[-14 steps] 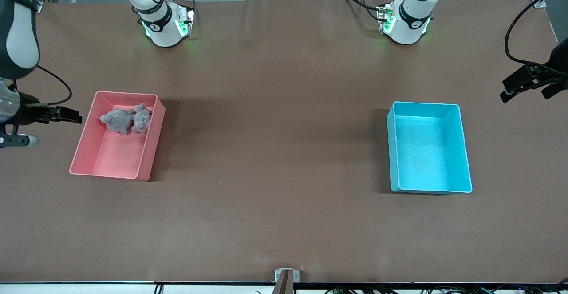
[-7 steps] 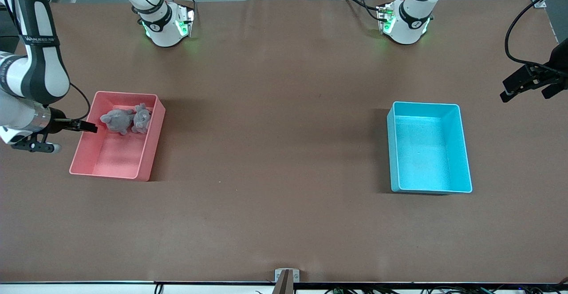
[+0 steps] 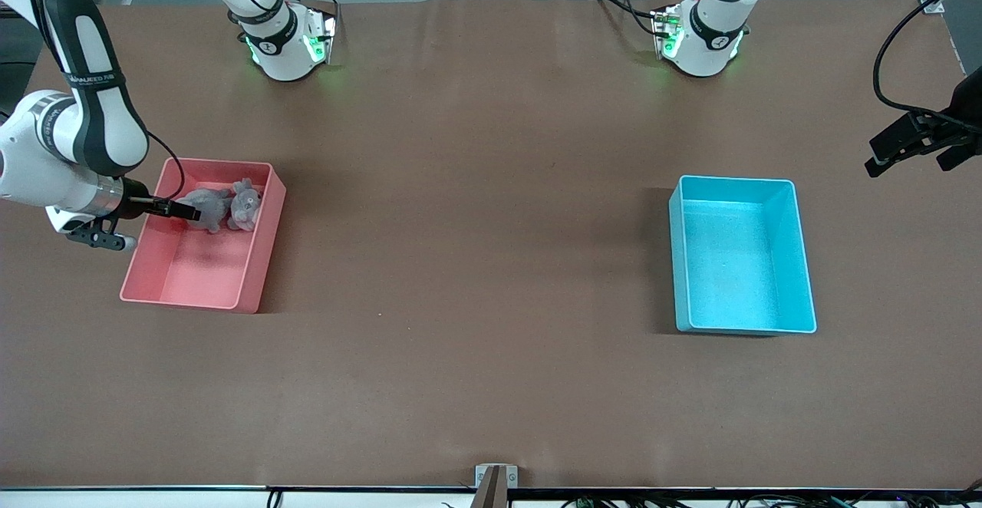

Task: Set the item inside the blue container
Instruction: 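Reach the right gripper down into the pink box toward the plush toys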

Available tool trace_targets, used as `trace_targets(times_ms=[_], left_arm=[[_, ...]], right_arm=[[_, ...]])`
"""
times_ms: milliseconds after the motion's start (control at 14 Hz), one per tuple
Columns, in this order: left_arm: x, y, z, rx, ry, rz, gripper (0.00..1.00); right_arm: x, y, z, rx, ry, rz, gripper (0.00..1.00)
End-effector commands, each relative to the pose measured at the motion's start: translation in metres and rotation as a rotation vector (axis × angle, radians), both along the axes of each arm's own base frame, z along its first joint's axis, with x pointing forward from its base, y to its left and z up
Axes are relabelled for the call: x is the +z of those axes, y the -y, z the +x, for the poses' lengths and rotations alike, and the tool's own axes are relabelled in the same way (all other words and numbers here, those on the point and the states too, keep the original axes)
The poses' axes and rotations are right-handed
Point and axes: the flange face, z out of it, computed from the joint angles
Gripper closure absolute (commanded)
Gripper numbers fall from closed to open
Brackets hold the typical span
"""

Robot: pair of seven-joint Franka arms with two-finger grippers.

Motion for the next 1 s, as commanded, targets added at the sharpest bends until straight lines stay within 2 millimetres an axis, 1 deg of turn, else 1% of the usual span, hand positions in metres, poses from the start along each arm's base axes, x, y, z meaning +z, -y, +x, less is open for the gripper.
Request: trace_targets(times_ms=[0, 430, 573, 716, 788, 931], left_arm=[[0.002, -0.007, 0.000, 0.016, -0.005, -0.022, 0.00], [0.002, -0.009, 0.000, 0.019, -0.005, -0.022, 0.00], [0.002, -0.009, 0.000, 0.021, -0.005, -0.022, 0.00], [0.002, -0.009, 0.000, 0.021, -0.005, -0.022, 0.00], [0.002, -0.009, 0.000, 0.021, -0.005, -0.022, 0.00], [0.002, -0.009, 0.000, 0.021, -0.005, -0.022, 0.00]], right_arm=[[-0.007, -0.008, -0.020, -0.015, 0.026, 0.007, 0.00], [-0.021, -0.014, -0.030, -0.045, 0.020, -0.003, 0.00], [-0.027, -0.029, -0.032, -0.065, 0.024, -0.017, 0.00], [-0.028, -0.044, -0.029, -0.086, 0.024, -0.028, 0.02], [-0.028, -0.047, -0.028, -0.089, 0.023, -0.029, 0.04], [-0.029, -0.046, -0.028, -0.088, 0.024, -0.031, 0.07]])
